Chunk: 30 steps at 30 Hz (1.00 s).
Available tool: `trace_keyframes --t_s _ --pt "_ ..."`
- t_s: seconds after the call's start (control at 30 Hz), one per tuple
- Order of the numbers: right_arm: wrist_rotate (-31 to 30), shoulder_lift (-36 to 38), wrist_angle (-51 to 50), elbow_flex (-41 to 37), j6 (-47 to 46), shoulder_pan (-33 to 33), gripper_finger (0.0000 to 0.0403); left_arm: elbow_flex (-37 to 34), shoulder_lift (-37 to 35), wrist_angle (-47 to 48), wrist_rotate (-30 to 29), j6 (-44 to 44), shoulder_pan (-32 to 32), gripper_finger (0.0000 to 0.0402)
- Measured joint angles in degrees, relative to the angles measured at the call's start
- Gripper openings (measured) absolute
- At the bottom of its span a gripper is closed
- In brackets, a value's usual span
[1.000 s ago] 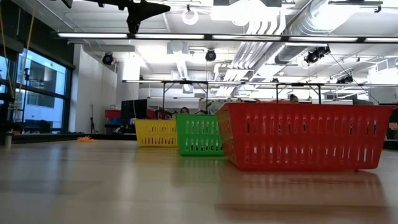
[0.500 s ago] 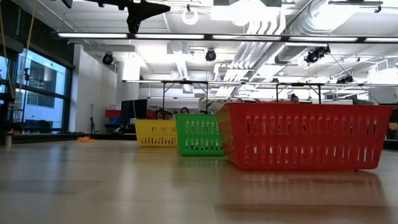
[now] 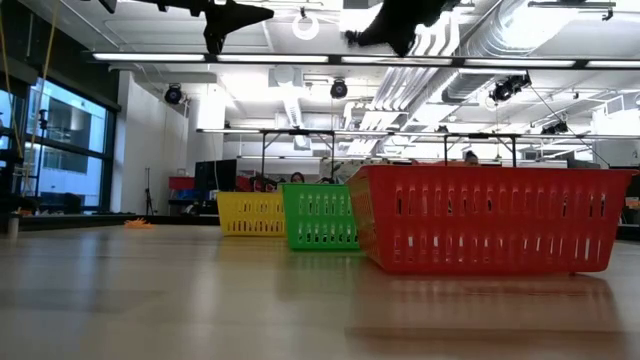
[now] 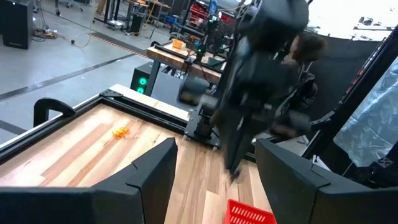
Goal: Sort Halloween decoration
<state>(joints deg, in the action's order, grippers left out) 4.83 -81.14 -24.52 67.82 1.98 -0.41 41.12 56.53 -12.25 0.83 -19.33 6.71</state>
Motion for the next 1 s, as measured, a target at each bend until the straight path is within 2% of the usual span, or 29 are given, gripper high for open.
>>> trace_keyframes --t_s 0.37,0.53,0.7,1.0 --pt "-0.08 -18.8 0.36 0.43 -3.87 -1.57 0.0 0.0 0.0 -0.01 0.0 0.0 -0.01 0.0209" --pt "-0.09 -25.02 0.43 0.43 -6.02 -1.87 0.0 0.0 0.0 0.0 0.01 0.0 -0.01 0.0209" --pt "-0.1 -27.96 0.95 0.43 -6.49 -1.87 0.0 0.0 0.0 0.0 0.01 0.0 -0.01 0.0209" --pt "-0.1 -28.04 3.11 0.46 -6.49 -1.87 0.0 0.0 0.0 0.0 -0.01 0.0 0.01 0.0209"
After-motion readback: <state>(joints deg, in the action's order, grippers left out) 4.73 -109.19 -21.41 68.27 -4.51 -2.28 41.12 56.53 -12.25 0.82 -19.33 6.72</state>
